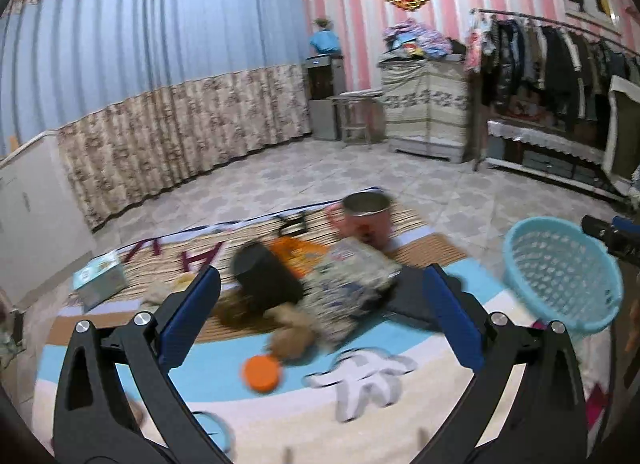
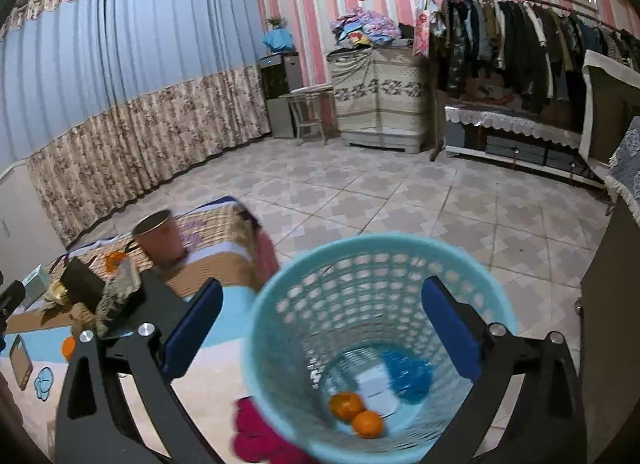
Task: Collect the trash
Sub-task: 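Move both tools back over the bed toward the orange lid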
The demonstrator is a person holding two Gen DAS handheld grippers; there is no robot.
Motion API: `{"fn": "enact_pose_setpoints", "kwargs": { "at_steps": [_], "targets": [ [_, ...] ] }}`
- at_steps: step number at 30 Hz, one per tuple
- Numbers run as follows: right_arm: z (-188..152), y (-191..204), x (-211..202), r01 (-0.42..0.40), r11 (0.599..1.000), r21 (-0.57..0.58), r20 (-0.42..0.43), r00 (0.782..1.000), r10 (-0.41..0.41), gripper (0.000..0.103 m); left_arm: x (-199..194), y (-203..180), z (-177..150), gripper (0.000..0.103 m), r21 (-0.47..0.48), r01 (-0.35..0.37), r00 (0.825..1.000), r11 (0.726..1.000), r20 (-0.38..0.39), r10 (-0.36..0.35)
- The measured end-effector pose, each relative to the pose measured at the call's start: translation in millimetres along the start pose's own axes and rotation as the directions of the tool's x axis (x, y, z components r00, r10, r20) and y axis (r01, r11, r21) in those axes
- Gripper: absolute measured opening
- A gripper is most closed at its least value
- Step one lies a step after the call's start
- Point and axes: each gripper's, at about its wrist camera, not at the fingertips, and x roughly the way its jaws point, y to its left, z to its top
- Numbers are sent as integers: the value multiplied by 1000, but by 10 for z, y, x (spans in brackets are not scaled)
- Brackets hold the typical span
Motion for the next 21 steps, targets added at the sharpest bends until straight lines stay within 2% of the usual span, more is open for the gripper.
{"fn": "enact_pose_setpoints", "kwargs": {
  "at_steps": [5, 8, 12, 16, 21],
  "targets": [
    [-157, 367, 12, -22, 1000, 3, -17, 1000, 22, 97, -12, 485, -222, 98, -22, -90, 996, 996, -22, 89],
    [-241, 607, 58, -49, 999, -11, -41, 998, 49, 98, 32, 746, -368, 98, -46, -119, 992, 992, -55, 116],
    [-331, 1001, 111, -76, 993, -88, -70, 995, 70, 98, 120, 986, -510, 98, -58, -153, 985, 987, -84, 147],
    [-351, 1339, 148, -58, 977, -207, -86, 995, 41, 98, 311, 1129, -633, 98, -105, -124, 982, 987, -155, 107],
    [-306, 1580, 252, -57, 977, -205, -121, 992, 32, 99, 514, 1049, -789, 98, -92, -69, 973, 993, -224, 47]
  ]
}}
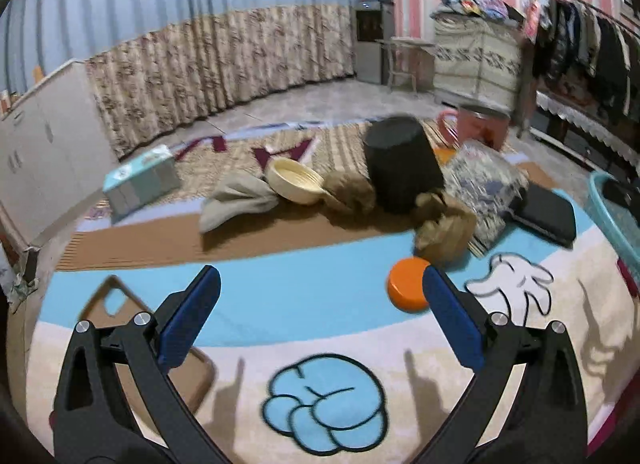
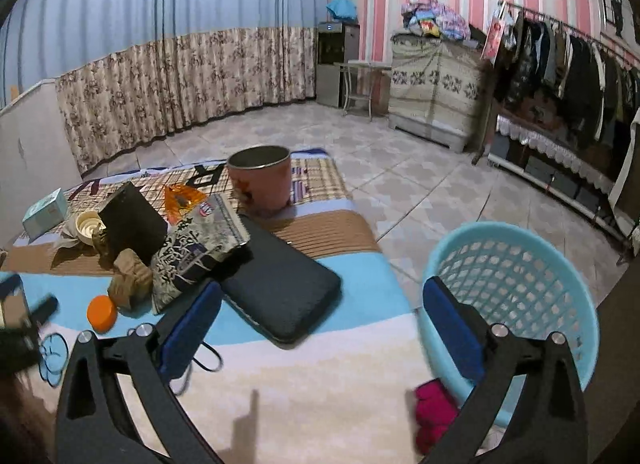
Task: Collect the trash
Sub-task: 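Move both tools back over the bed toward the orange lid, then grasp the round orange lid with the left gripper while the right grasps the snack bag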
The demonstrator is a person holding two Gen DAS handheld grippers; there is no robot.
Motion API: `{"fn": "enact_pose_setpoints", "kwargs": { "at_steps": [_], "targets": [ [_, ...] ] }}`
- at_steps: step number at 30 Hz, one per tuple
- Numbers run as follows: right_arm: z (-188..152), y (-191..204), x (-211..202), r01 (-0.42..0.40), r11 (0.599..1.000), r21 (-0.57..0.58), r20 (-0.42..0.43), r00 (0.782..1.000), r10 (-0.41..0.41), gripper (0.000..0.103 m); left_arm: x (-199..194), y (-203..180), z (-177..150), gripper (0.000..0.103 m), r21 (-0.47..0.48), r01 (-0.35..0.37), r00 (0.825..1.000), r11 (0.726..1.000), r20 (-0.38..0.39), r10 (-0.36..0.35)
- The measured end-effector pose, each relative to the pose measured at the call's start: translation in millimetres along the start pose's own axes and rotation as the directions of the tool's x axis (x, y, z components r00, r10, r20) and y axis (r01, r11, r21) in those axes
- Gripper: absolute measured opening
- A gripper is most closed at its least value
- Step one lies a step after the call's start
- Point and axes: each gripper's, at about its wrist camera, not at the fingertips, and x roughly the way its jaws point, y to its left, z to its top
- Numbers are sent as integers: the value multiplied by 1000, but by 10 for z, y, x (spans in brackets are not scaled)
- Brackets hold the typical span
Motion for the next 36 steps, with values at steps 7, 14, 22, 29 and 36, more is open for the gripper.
{"fn": "enact_pose_setpoints", "kwargs": {
  "at_steps": [7, 14, 22, 29, 36],
  "targets": [
    [-65, 141, 166, -17, 1000, -2, -30, 999, 17, 99, 223, -197, 36, 98, -11, 77, 994, 997, -82, -77],
    [-80, 143, 252, -29, 999, -15, -49, 998, 28, 99, 438, -354, 41, 79, -28, 125, 979, 992, -161, -128],
    [-102, 180, 353, -53, 998, -21, -79, 996, 52, 98, 481, -377, 45, 39, -47, 198, 961, 979, -188, -203],
    [-36, 361, 369, -93, 995, -37, -82, 993, 89, 98, 225, -225, 126, 39, -13, 137, 986, 991, -98, -137],
    [125, 673, 633, -111, 991, -77, -94, 990, 104, 98, 44, 230, 271, 39, -73, 33, 999, 997, 2, -33]
  ]
}}
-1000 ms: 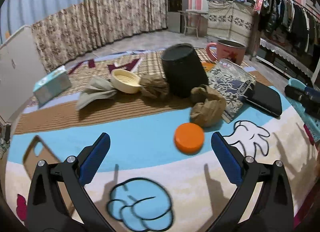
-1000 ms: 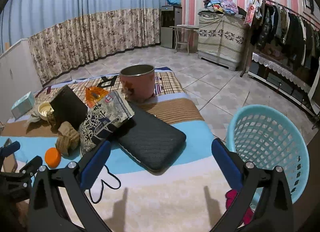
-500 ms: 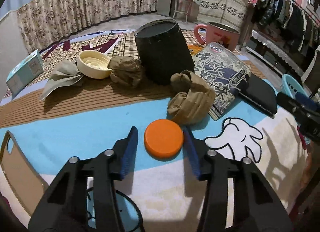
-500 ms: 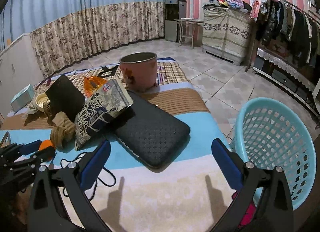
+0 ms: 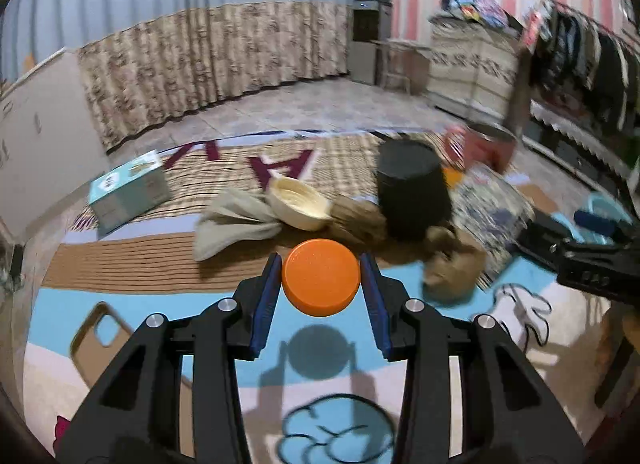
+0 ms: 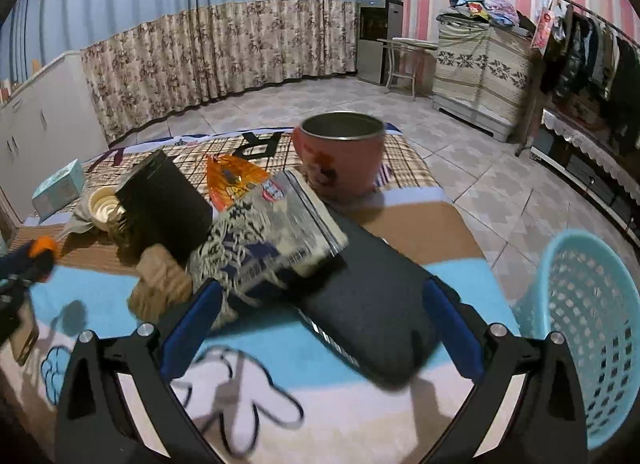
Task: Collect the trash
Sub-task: 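Grasp the round orange lid with the left gripper while the right grasps the snack bag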
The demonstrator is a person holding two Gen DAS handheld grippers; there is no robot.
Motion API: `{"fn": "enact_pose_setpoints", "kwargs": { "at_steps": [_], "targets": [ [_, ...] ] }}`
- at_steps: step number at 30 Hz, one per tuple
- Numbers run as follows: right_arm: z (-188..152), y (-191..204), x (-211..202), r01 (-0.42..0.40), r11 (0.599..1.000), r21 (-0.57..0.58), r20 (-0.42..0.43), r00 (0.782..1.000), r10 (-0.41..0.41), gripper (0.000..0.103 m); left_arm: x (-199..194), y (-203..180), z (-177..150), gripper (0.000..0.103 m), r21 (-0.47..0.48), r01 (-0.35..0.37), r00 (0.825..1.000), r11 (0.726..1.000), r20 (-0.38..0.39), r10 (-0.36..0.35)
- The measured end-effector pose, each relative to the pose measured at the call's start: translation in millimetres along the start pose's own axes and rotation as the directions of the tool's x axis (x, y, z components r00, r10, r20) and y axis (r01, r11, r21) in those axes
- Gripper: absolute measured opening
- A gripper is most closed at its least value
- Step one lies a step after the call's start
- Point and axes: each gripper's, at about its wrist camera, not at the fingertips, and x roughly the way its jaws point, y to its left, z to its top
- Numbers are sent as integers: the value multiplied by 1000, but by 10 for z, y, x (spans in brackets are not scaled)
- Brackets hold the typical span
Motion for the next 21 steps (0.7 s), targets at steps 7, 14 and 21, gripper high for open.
{"fn": "enact_pose_setpoints", "kwargs": {
  "at_steps": [7, 14, 21],
  "targets": [
    [195, 19, 382, 1, 1000, 29, -41, 999, 1, 86, 21, 346, 57, 39, -85, -32, 999, 996, -3, 32],
    [168, 93, 472, -13, 1000, -28, -60, 998, 11, 50, 82, 475, 53, 39, -120, -44, 999, 992, -8, 43],
    [151, 37, 360, -25, 999, -24, -23, 999, 25, 16, 100, 383, 10, 39, -90, -57, 998, 994, -10, 57]
  ]
}}
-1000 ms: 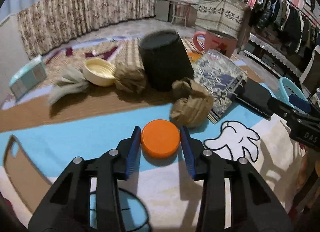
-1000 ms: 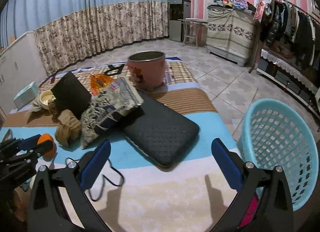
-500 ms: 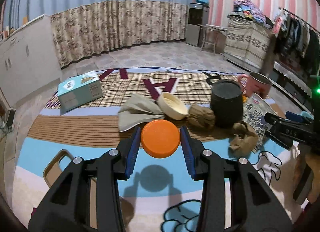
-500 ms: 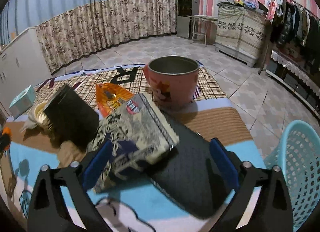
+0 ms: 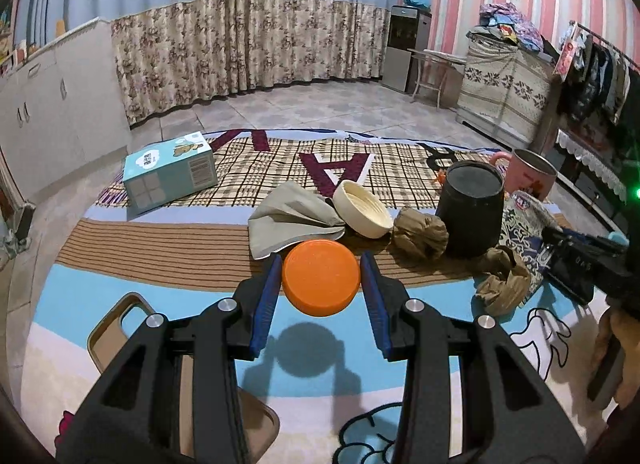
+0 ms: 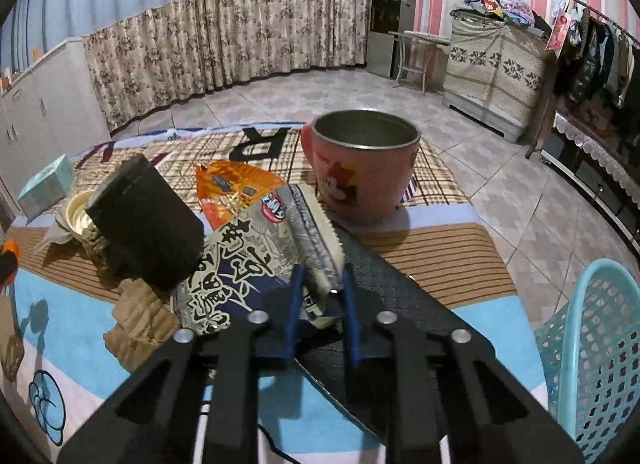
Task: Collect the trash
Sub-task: 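Grasp the round orange lid with the left gripper while the right grasps the snack bag, then carry the lid and snack bag to the blue basket and open both grippers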
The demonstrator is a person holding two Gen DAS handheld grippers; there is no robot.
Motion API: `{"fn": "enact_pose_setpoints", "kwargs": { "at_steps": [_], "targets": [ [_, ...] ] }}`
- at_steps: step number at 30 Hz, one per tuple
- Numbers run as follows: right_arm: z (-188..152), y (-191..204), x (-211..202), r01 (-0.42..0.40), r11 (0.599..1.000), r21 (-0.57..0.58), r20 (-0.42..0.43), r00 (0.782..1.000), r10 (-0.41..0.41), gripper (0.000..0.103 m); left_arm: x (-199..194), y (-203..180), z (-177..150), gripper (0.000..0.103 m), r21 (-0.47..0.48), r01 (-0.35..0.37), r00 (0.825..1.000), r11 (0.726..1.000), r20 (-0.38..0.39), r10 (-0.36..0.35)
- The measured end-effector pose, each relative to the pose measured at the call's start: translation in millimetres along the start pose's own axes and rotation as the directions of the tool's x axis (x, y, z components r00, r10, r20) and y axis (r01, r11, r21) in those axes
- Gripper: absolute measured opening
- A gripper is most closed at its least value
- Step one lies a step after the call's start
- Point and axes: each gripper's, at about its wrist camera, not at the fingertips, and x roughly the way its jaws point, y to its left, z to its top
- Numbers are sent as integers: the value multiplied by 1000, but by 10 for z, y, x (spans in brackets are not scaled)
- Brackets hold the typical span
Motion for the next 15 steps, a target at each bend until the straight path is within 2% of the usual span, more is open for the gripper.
{"fn": "enact_pose_setpoints", "kwargs": {
  "at_steps": [5, 9, 15],
  "targets": [
    [-4, -117, -175, -26, 999, 44, 44, 999, 24, 12, -39, -112, -26, 39, 39, -7, 1000, 999, 9, 7],
    [2, -275, -473, -65, 995, 80, 106, 993, 56, 9, -125, -199, -10, 39, 72, -8, 999, 997, 38, 5],
    [-65, -561, -1012, -71, 995, 77, 180, 982, 56, 8, -237, -379, -14, 39, 106, 16, 998, 994, 52, -22]
  ]
}}
